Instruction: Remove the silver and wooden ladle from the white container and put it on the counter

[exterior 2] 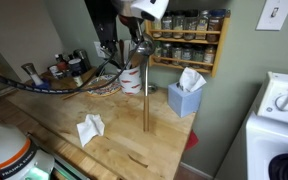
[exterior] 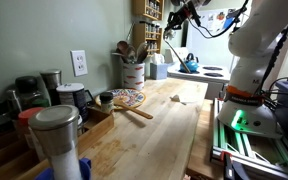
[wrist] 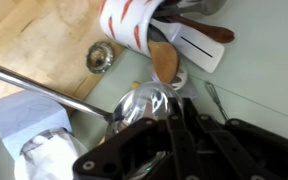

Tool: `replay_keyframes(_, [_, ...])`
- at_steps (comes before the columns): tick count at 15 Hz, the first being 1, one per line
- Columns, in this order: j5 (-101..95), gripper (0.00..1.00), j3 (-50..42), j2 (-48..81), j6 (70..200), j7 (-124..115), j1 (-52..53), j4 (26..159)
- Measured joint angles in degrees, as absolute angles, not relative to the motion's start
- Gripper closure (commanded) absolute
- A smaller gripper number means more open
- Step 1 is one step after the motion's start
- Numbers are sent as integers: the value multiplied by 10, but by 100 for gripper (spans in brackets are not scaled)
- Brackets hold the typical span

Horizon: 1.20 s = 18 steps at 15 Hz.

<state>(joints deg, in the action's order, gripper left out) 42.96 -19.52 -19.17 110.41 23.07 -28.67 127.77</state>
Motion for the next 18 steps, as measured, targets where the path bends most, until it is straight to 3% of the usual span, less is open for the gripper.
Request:
replay_keyframes(12, [65, 98, -157, -140, 1175, 125, -204, 1329])
replay_keyframes(13, [47, 91, -156, -130, 1169, 124, -200, 1329])
replay_keyframes(18, [33, 91, -156, -97, 1163, 124, -192, 1327])
